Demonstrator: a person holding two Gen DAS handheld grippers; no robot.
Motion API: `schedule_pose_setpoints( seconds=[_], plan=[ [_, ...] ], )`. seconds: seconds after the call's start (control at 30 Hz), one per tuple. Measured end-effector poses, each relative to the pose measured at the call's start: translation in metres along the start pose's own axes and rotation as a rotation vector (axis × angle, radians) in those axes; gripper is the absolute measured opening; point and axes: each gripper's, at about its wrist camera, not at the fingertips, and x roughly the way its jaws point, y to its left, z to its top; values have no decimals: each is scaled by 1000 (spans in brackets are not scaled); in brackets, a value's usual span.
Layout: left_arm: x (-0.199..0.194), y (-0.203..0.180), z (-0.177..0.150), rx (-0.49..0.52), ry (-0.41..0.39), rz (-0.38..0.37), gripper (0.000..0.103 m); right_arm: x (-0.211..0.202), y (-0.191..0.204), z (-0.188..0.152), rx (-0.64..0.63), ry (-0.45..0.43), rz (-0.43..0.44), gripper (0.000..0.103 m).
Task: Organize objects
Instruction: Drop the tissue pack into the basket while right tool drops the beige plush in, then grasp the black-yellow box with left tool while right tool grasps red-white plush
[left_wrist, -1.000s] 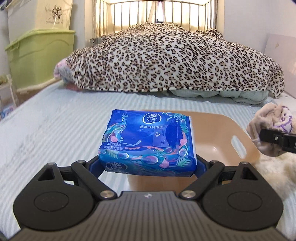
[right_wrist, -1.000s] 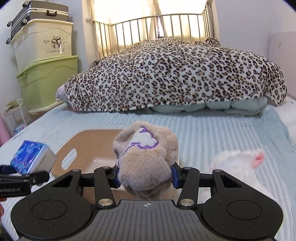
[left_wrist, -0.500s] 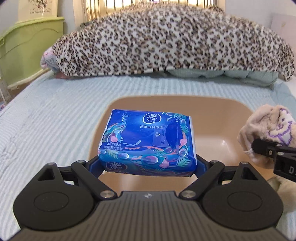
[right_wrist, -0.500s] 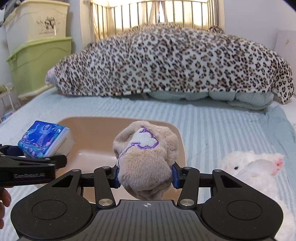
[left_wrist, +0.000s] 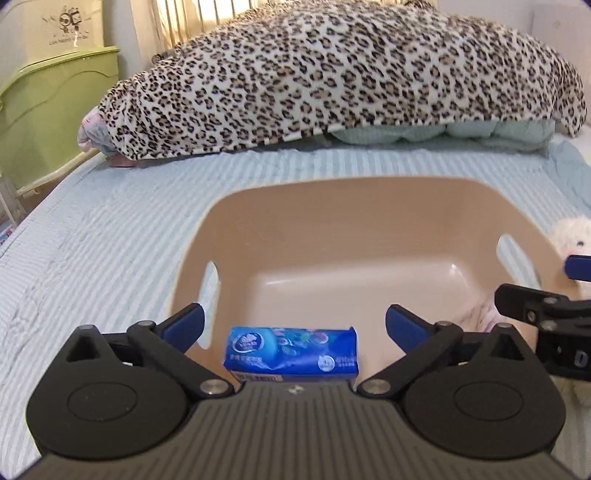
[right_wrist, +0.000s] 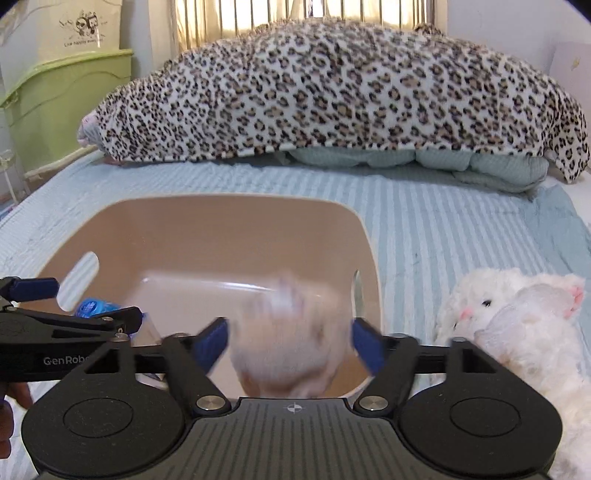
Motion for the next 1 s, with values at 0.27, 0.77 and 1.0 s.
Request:
schedule_pose_setpoints(
  seconds=[0.27,0.77,1.0],
  plan=[
    [-26,8,-3,-4,-11,-2,103,-43,-2,2,5,-65,0,103],
    [-66,50,-49,-18,20,-18,103,-73,9,-44,10,2,-22,103],
    [-57,67,-75,-11,79,-12,103,-62,21,-68,-40,62,-40,103]
  ],
)
